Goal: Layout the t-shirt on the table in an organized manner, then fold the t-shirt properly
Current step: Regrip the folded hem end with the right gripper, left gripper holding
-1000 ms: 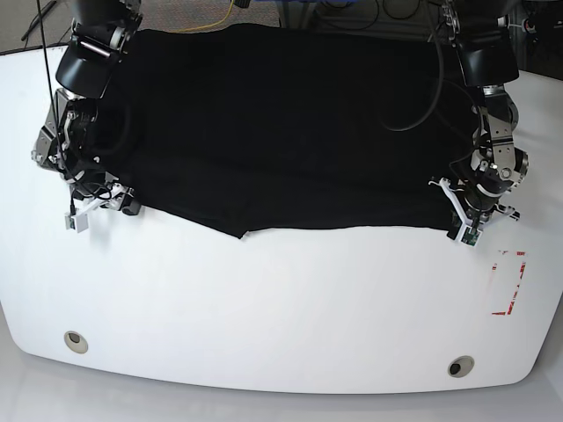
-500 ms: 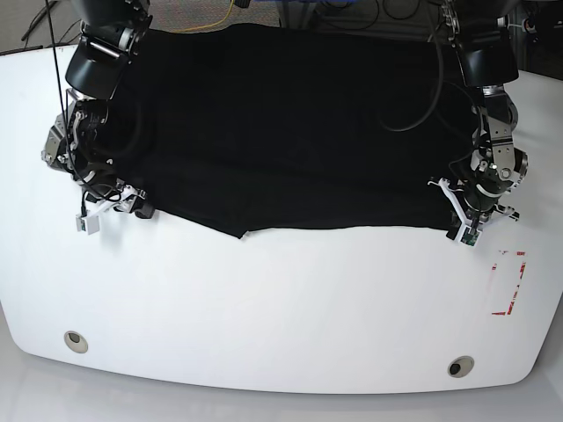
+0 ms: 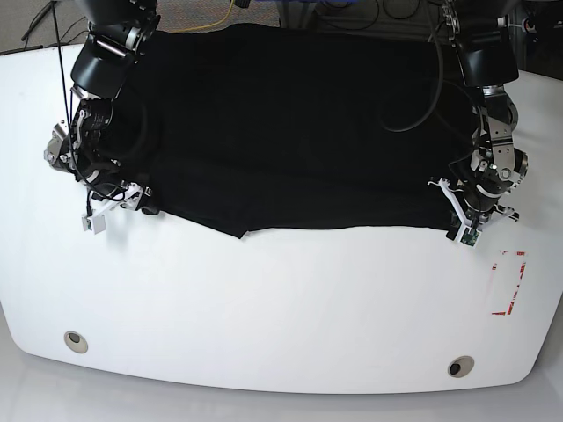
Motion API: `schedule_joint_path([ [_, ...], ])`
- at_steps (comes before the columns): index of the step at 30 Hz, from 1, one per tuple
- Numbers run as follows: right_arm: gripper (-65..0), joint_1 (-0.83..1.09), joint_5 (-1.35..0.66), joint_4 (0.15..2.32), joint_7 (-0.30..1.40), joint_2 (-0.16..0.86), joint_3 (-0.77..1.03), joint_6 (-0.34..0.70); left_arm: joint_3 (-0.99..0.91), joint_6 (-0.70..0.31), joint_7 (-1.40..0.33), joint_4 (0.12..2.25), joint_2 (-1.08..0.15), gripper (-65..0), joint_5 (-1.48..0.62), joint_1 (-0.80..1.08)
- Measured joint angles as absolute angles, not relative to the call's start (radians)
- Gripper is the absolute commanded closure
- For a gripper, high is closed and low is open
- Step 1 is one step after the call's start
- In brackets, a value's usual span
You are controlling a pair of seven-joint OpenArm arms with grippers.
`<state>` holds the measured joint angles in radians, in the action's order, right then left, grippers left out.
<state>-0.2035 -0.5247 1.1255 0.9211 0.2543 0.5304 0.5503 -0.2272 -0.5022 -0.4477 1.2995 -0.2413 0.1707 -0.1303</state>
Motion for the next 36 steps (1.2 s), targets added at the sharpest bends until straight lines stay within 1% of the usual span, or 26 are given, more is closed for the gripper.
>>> schedule_joint_path([
  [2,-33.3,-0.202,-0.525,1.126,0.921,0.255,0.53,0.55,-0.227,-0.502,-0.448,1.299,-0.242,0.0,0.171,-0.13],
  [4,-29.4,-0.202,-0.525,1.126,0.921,0.255,0.53,0.55,-0.227,-0.502,-0.448,1.299,-0.242,0.0,0.171,-0.13],
  [8,-19.1,-0.201,-0.52,1.126,0.929,0.258,0.53,0.55,-0.227,-0.502,-0.448,1.299,-0.242,0.0,0.171,-0.131],
  [11,-14.9,-0.199,-0.514,1.125,0.929,0.26,0.53,0.55,-0.227,-0.502,-0.448,1.299,-0.241,0.0,0.171,-0.136],
  [29,-15.2,-0.204,-0.503,1.124,0.939,0.26,0.53,0.55,-0.227,-0.502,-0.448,1.299,-0.241,0.0,0.171,-0.144],
  [36,-25.7,-0.218,-0.501,1.123,0.951,0.258,0.53,0.543,-0.227,-0.502,-0.448,1.299,-0.241,0.0,0.171,-0.144],
])
